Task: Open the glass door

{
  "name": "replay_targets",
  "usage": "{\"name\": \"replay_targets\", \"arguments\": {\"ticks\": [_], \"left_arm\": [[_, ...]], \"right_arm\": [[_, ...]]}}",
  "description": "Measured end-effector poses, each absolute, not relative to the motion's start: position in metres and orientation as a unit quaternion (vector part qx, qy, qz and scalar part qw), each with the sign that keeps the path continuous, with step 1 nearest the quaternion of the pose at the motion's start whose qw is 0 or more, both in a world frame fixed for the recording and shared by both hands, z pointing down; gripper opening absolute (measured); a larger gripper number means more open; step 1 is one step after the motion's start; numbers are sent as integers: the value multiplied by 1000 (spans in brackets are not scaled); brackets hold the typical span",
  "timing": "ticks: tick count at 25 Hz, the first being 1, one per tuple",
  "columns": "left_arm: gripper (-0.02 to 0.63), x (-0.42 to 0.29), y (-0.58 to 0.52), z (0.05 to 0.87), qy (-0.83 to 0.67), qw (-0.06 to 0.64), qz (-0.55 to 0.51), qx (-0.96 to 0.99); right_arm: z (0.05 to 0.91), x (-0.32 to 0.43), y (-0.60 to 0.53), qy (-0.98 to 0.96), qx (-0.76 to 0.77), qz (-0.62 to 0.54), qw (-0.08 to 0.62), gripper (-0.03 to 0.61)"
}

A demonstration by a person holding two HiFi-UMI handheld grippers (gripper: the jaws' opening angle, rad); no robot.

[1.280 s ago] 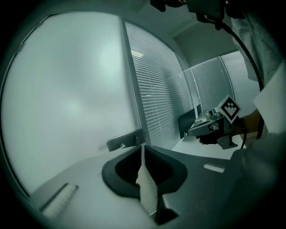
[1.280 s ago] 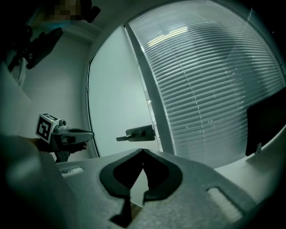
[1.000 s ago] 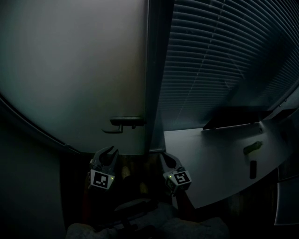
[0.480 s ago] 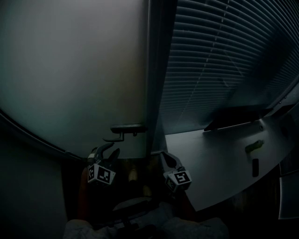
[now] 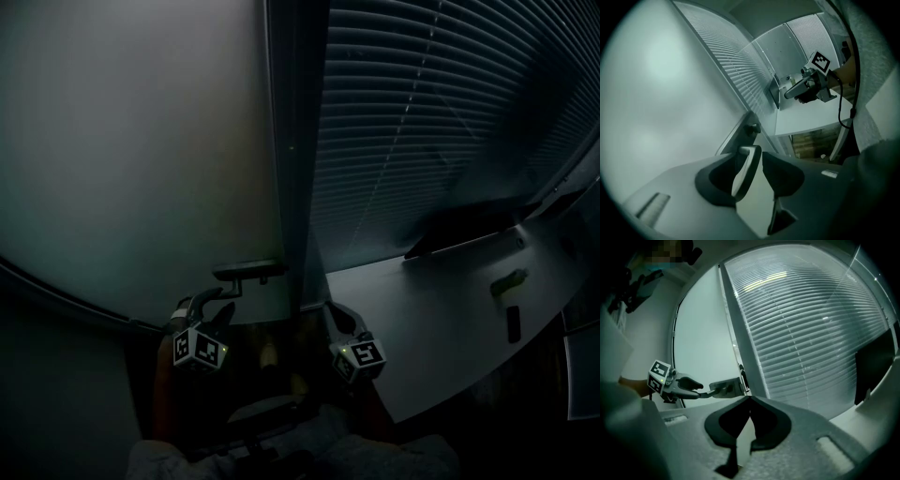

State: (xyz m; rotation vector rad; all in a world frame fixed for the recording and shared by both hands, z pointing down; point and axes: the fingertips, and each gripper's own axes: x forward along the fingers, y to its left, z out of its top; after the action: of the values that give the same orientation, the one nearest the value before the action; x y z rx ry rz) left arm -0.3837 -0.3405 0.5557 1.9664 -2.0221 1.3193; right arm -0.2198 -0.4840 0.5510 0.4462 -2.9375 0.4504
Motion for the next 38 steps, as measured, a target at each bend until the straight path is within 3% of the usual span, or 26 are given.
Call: {"name": "replay_targets", "arguments": {"ticks": [15,23,30,38], "left_arm": [[178,-400,-351,591,-601,17,504,620],[137,-411,-350,600,-563,-11,586,583],[111,-410,-361,603,-546,-9,591,593],[28,-412,-364,624,-520,-13,614,594]], "right_arm": [[562,-218,-499,-968,172,169,72,2],[566,-221,-499,-967,171,173,74,2],[570,-223,-498,-967,169,174,77,2],[581,-218,-500,-966,182,168,74,2]]}}
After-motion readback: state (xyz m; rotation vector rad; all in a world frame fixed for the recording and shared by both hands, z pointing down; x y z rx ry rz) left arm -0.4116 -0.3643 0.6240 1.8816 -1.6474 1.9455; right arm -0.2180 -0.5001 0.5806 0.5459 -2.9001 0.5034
